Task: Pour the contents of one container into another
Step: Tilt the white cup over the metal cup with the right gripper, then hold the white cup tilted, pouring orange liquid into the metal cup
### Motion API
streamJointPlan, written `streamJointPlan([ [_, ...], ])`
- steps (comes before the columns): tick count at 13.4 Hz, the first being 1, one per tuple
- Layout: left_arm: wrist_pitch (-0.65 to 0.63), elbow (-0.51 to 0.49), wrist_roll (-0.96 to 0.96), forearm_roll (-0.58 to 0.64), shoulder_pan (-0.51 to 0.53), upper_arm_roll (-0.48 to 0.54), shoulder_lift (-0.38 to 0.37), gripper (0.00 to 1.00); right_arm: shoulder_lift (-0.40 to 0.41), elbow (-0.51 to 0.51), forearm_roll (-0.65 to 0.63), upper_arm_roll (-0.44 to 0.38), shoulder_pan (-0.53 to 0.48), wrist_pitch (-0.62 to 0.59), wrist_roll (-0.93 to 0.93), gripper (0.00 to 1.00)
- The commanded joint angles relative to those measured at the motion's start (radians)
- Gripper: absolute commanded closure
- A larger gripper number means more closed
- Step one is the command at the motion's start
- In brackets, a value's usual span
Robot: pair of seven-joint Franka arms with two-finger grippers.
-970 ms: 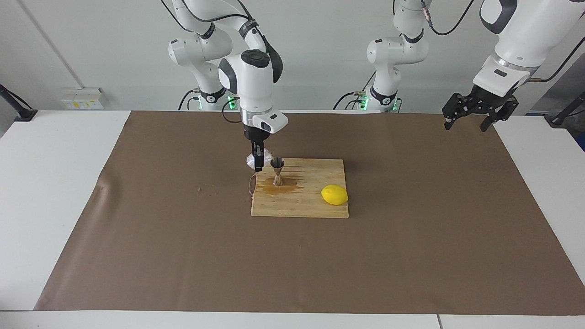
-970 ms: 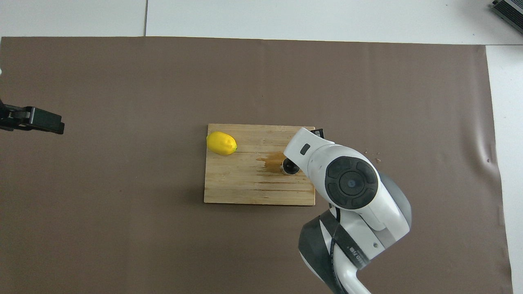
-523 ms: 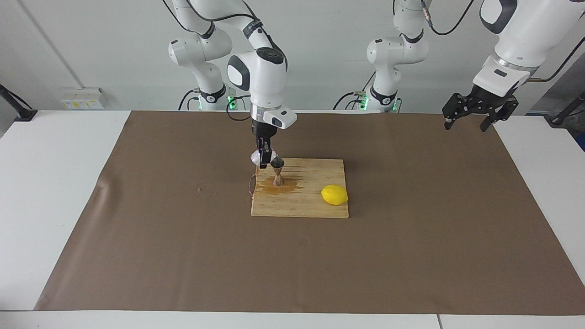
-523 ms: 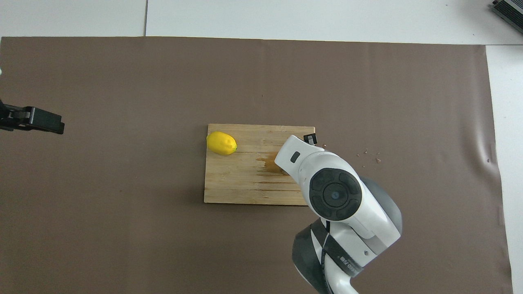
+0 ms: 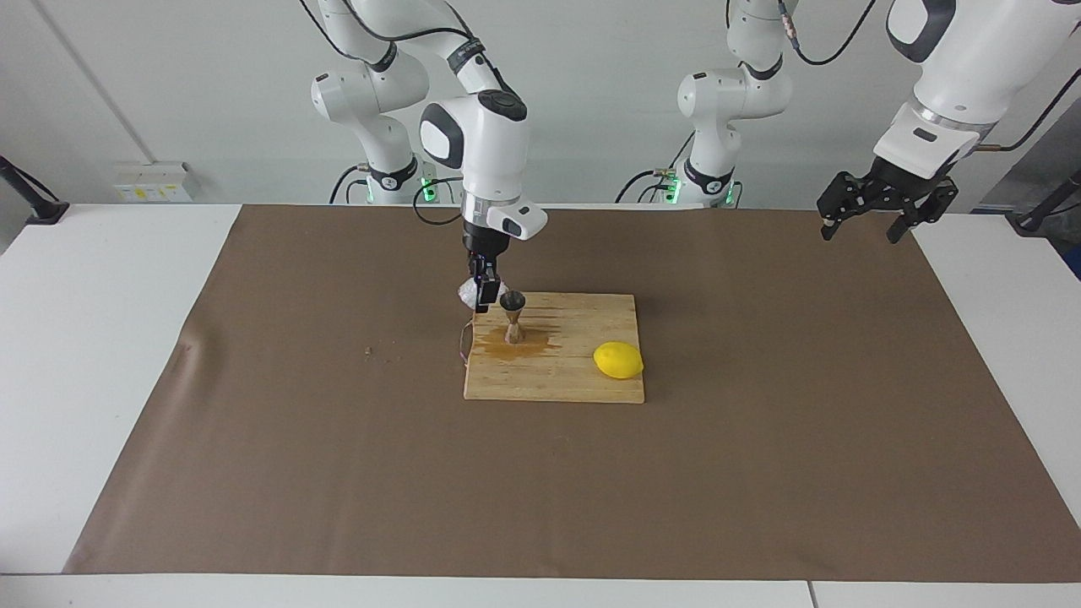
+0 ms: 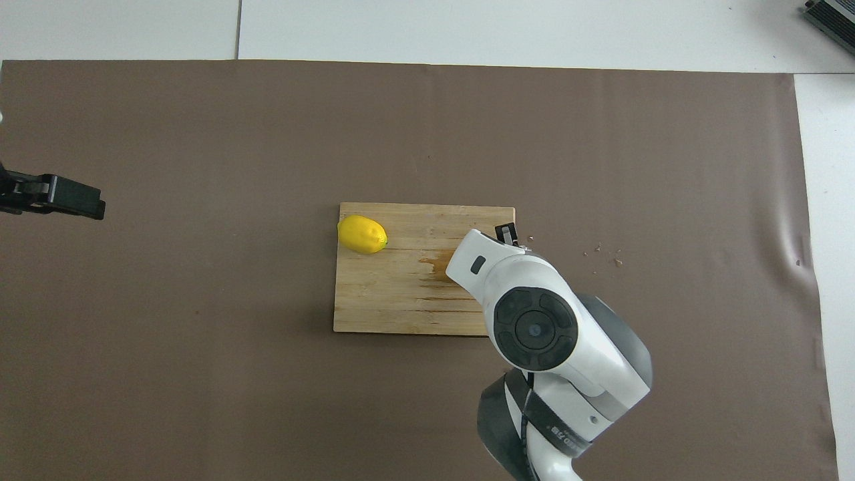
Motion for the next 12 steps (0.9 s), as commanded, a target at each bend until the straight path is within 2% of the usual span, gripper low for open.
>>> streamJointPlan([
  [1,-0.007,-0.026,0.01,-0.017,0.017,-0.005,-0.027,0.0,-0.022,-0.017,-0.04,0.008,-0.005,-0.011,0.038,0.82],
  [5,-0.007,-0.026,0.01,-0.017,0.017,-0.005,-0.027,0.0,-0.016,-0.014,-0.112,0.008,0.028,-0.042,0.099,0.82],
  [9,-0.007,-0.026,0.01,-0.017,0.017,-0.005,-0.027,0.0,-0.013,-0.008,-0.126,0.008,0.033,-0.071,0.11,0.82],
  [12,-0.007,-0.026,0.01,-0.017,0.017,-0.005,-0.025,0.0,-0.011,-0.004,-0.17,0.01,0.036,-0.072,0.204,0.82],
])
